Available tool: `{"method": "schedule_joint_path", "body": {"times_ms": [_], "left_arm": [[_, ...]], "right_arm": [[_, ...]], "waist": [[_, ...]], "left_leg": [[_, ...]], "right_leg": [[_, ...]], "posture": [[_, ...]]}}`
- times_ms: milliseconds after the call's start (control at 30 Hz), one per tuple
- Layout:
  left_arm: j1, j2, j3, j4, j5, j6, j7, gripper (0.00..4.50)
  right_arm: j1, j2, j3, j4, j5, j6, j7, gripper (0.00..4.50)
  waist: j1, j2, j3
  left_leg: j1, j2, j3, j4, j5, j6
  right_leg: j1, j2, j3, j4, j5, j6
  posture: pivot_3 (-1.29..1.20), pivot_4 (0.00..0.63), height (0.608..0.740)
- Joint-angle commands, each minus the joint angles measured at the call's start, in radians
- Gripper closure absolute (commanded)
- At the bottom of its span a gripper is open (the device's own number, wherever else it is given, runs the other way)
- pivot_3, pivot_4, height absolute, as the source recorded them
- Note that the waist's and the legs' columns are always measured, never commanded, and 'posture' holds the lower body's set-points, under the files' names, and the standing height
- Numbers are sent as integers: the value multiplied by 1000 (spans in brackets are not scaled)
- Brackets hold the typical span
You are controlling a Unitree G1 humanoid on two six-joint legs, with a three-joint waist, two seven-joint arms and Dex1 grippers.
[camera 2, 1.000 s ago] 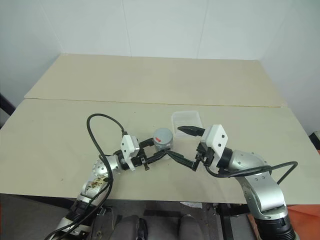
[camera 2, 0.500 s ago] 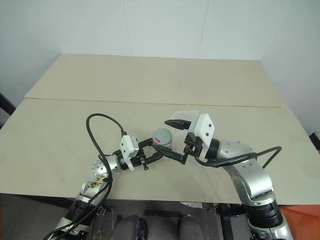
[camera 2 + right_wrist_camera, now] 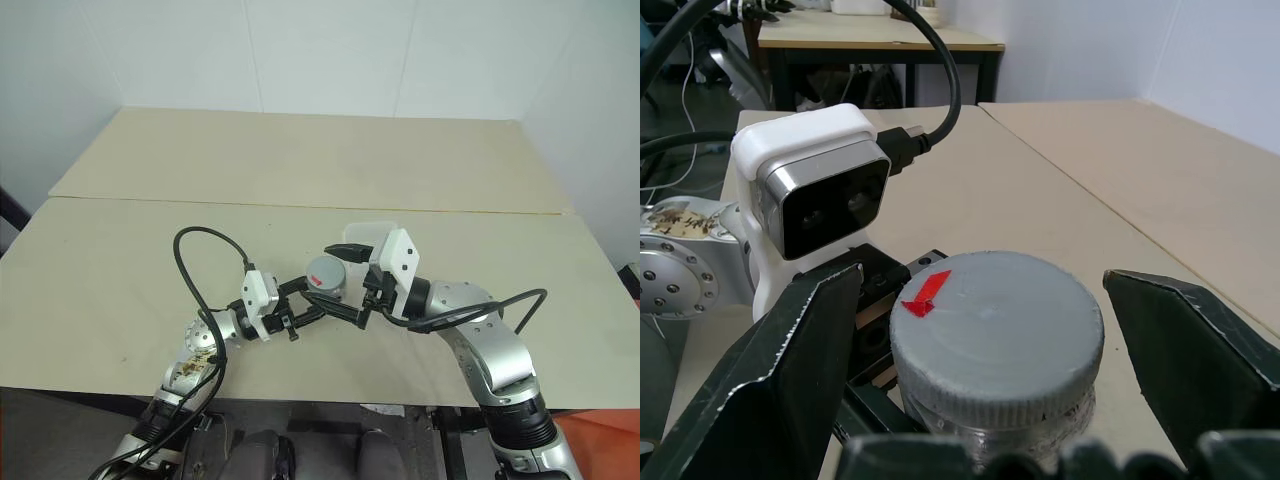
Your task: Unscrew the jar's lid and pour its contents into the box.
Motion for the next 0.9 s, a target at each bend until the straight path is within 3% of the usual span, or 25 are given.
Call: {"method": "schedule_joint_path", "body": {"times_ms": [33, 133, 500, 900], "left_arm": [[-12, -6, 1, -15, 3, -31, 5, 2571], [-12, -6, 1, -13, 4, -31, 5, 2571], [-8, -6, -3, -16, 3, -27, 7, 2571], [-4, -7, -5, -8, 5, -30, 7, 2571]], "right_arm": [[-9, 5, -20, -21, 10, -11, -2, 581], [-9, 8, -20, -22, 0, -15, -13, 1560], [-12, 13, -29, -27, 5, 8, -26, 1560], [-51, 53, -116, -65, 203, 135, -87, 1560]], "waist": [[0, 0, 0], [0, 0, 0], [0, 0, 0], [0, 0, 0]], "left_leg": [[0, 0, 0, 0, 0, 0], [0, 0, 0, 0, 0, 0], [0, 0, 0, 0, 0, 0], [0, 0, 0, 0, 0, 0]], "right_leg": [[0, 0, 0, 0, 0, 0], [0, 0, 0, 0, 0, 0], [0, 0, 0, 0, 0, 0], [0, 0, 0, 0, 0, 0]], "posture": [[0, 150, 740], [0, 150, 740], [0, 150, 740], [0, 150, 740]]}}
